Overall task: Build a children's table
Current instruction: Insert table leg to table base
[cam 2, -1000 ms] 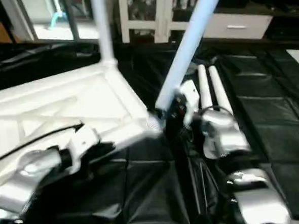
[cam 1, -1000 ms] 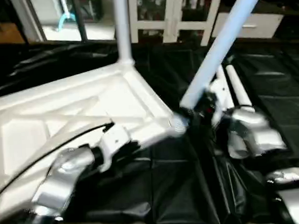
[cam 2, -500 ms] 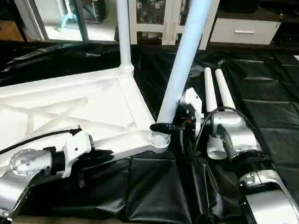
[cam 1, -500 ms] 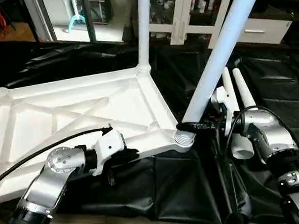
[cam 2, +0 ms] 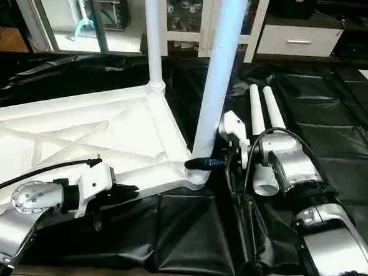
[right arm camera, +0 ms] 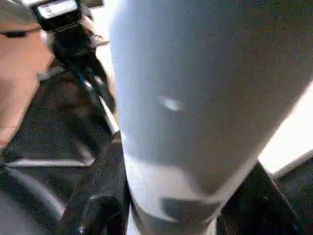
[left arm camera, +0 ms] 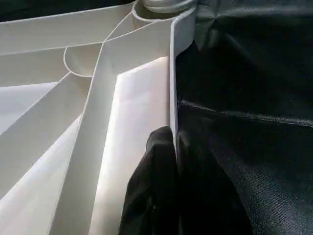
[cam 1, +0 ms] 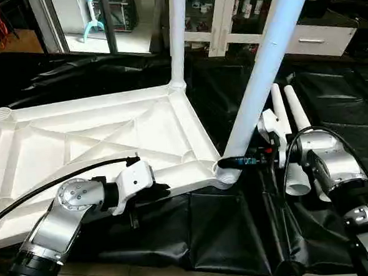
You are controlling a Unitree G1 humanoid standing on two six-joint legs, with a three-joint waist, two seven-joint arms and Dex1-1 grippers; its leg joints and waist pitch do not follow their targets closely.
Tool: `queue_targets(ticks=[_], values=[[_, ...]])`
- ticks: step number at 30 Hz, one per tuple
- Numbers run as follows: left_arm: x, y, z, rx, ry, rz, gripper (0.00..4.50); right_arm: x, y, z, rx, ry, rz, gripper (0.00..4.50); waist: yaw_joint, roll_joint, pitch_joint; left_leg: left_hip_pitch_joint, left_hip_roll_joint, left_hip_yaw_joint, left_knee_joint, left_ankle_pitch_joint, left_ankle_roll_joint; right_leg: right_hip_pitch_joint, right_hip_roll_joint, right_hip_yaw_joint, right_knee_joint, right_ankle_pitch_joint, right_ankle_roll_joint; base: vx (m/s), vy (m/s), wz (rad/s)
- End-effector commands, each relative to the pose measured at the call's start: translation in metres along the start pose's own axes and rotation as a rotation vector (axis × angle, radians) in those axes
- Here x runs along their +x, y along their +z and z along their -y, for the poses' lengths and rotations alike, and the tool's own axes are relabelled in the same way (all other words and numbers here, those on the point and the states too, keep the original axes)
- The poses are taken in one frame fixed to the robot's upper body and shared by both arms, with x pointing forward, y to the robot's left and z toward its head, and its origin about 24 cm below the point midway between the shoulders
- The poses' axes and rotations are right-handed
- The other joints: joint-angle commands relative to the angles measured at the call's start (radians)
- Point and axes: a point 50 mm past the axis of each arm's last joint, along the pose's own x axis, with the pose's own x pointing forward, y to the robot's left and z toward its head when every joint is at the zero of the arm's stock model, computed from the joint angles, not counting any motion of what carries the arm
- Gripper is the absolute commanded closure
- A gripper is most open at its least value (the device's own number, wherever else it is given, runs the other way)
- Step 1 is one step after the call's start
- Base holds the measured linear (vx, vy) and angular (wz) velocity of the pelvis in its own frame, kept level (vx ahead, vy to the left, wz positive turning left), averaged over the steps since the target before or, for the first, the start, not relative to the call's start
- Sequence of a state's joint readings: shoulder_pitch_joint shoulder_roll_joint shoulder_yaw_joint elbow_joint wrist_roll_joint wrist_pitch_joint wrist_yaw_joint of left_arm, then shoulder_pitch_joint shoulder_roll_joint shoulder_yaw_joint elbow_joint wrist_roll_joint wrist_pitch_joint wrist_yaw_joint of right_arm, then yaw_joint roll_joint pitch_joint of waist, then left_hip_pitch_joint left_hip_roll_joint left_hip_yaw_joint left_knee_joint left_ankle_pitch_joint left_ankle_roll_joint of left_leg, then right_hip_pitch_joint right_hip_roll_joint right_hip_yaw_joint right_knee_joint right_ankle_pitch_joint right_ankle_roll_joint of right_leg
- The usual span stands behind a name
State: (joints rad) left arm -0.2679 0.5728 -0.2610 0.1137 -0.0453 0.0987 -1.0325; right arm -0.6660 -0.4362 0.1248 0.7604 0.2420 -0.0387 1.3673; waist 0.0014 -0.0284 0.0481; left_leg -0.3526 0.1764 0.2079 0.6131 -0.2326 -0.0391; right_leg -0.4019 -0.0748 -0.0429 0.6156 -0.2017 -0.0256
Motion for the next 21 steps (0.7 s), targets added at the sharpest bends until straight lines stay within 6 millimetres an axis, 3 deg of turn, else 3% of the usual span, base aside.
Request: queue_targets(ticks=[1, 2, 8, 11, 17, 18, 21], values=[[-0.009, -0.004, -0.008, -0.008, 0.039, -0.038, 4.22, -0.009, -0.016, 0.001, 0.057, -0.060, -0.056, 2.63, -0.002, 0.008, -0.045, 0.010, 0.063, -0.024, -0.076, -0.097, 0.079, 0.040, -0.064, 0.045, -0.057, -0.053, -0.298, 0.000, 0.000, 0.00], [-0.009, -0.003, -0.008, -0.020, 0.035, -0.025, 3.94, -0.009, -0.016, 0.002, 0.055, -0.078, -0.044, 2.63, -0.003, 0.007, -0.045, 0.009, 0.063, -0.024, -0.076, -0.099, 0.081, 0.040, -0.064, 0.045, -0.057, -0.057, -0.300, 0.000, 0.000, 0.00], [-0.008, -0.001, -0.009, -0.003, 0.045, -0.025, 3.47, -0.007, -0.014, 0.004, 0.050, -0.114, -0.003, 2.63, -0.011, 0.005, -0.042, 0.005, 0.063, -0.025, -0.076, -0.099, 0.095, 0.040, -0.064, 0.045, -0.059, -0.068, -0.300, 0.000, 0.000, 0.00], [-0.008, -0.001, -0.009, -0.009, 0.034, -0.032, 3.47, -0.005, -0.013, 0.004, 0.045, -0.116, 0.007, 2.63, -0.013, 0.010, -0.040, 0.007, 0.064, -0.025, -0.077, -0.105, 0.095, 0.038, -0.063, 0.044, -0.060, -0.071, -0.300, 0.000, 0.000, 0.00], [-0.009, -0.005, -0.008, -0.008, 0.008, -0.077, 3.47, -0.001, -0.011, 0.005, 0.044, -0.125, 0.041, 2.63, -0.020, 0.009, -0.038, 0.006, 0.065, -0.027, -0.080, -0.131, 0.085, 0.038, -0.065, 0.045, -0.063, -0.106, -0.296, 0.000, 0.000, 0.00], [-0.010, -0.008, -0.007, -0.008, 0.005, -0.101, 3.47, 0.001, -0.010, 0.004, 0.044, -0.122, 0.045, 2.63, -0.020, 0.017, -0.035, 0.006, 0.064, -0.028, -0.081, -0.134, 0.082, 0.037, -0.065, 0.045, -0.063, -0.107, -0.296, 0.000, 0.000, 0.00], [-0.011, -0.009, -0.006, -0.018, -0.011, -0.117, 3.47, 0.002, -0.010, 0.004, 0.045, -0.118, 0.048, 2.63, -0.021, 0.015, -0.034, 0.007, 0.064, -0.027, -0.082, -0.138, 0.078, 0.036, -0.064, 0.046, -0.064, -0.103, -0.298, 0.000, 0.000, 0.00]])
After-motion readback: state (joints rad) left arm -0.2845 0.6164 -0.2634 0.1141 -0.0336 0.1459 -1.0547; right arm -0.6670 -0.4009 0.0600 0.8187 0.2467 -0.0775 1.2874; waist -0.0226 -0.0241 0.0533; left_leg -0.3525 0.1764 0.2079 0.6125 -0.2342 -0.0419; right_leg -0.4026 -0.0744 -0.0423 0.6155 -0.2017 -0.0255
